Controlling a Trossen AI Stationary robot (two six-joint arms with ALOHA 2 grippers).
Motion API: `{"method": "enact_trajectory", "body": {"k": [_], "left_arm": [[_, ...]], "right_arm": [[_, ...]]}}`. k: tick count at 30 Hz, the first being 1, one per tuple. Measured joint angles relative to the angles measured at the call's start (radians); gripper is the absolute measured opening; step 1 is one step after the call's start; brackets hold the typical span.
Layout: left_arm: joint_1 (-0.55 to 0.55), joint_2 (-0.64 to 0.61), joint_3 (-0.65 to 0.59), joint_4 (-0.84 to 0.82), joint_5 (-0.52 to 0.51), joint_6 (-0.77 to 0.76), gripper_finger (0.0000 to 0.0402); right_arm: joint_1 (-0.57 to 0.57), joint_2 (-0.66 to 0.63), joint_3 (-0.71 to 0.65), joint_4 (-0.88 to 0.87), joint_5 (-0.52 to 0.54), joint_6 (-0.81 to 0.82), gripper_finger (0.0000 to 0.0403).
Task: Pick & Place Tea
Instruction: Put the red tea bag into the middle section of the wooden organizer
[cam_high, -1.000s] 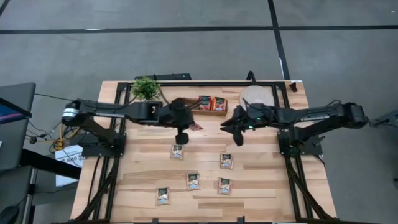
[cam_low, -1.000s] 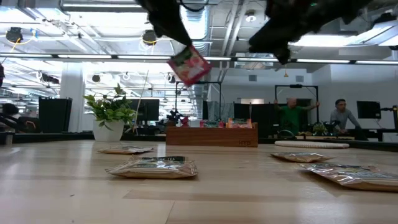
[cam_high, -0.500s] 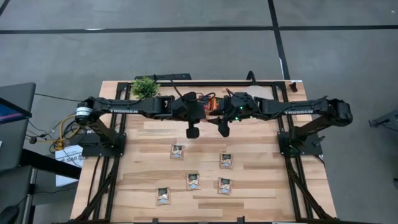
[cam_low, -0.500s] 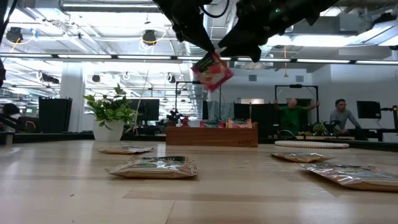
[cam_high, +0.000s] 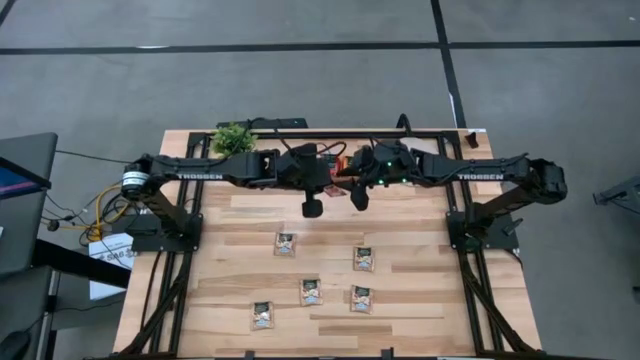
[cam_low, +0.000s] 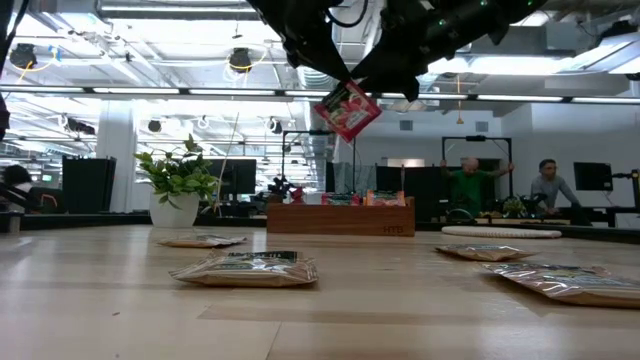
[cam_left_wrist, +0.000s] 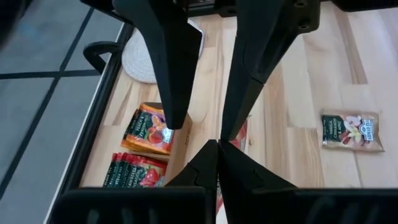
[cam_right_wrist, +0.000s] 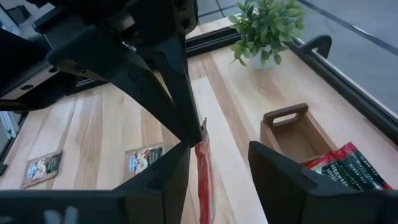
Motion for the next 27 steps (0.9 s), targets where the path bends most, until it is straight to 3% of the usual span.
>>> {"method": "enact_trajectory", "body": {"k": [16,27], "left_arm": [[0.043,0.0,0.001,0.012,-0.006,0.008,0.0],[0.045,0.0,0.001,0.041,0.055,0.025,0.0]], "right_arm": [[-0.032,0.003,-0.002,-0.004,-0.083,-0.001,0.0157],[-0.038,0.003,-0.002,-0.001,-0.075,-0.016,0.0148]]}}
